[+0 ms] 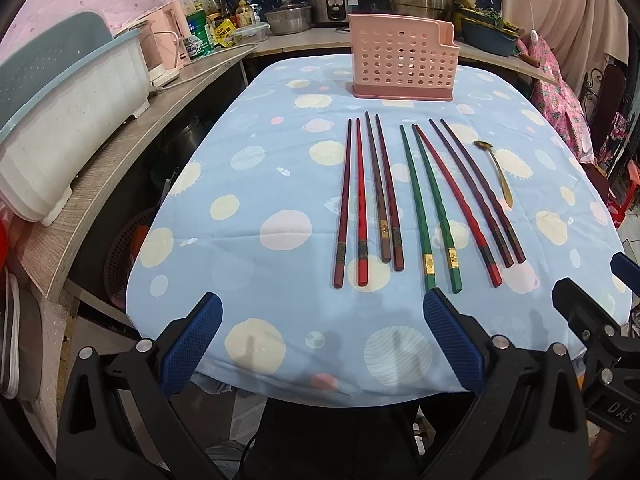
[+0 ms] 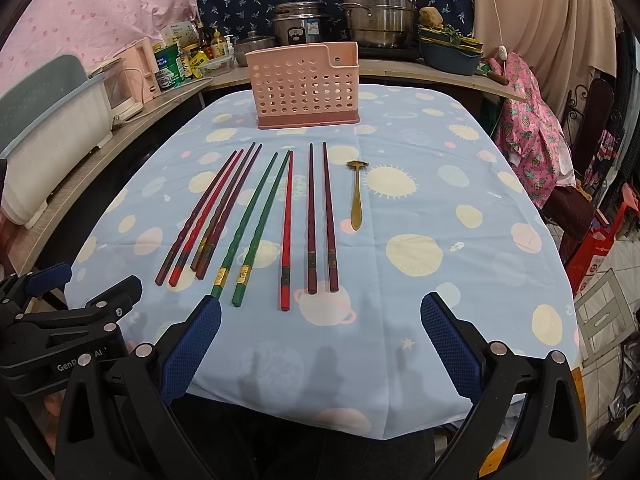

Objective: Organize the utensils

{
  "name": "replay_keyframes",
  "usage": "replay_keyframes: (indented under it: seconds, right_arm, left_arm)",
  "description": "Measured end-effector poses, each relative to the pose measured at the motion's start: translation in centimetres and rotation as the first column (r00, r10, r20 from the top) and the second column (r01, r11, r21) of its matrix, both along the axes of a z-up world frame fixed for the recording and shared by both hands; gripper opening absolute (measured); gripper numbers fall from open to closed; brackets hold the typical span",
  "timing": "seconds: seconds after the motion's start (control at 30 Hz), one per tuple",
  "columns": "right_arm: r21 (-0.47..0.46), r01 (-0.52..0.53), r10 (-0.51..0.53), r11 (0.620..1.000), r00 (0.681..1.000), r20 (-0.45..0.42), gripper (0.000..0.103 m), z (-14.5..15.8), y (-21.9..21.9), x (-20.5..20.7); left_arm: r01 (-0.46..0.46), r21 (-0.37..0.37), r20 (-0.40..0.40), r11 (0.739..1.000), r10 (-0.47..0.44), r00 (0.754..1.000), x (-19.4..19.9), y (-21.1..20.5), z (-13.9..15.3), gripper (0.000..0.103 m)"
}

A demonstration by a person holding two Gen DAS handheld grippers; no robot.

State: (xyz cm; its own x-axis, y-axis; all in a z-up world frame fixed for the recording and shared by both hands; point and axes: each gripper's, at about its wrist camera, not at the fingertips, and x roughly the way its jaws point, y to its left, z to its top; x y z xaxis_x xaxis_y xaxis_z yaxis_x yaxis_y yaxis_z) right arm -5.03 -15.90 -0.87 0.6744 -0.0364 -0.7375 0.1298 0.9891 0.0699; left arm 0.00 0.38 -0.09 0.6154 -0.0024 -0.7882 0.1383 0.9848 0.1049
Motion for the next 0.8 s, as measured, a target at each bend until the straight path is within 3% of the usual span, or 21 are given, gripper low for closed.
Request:
replay_keyframes:
  seconds: [0.8]
  right_arm:
    - [-0.009,-0.001,0.001,1.000,1.000,-0.001,0.096,0.20,-0.01,0.11]
  left_arm:
    - [0.004,-0.023,-0.017,1.000,-0.005,1.000,-0.06,-0.04,-0.16,0.096]
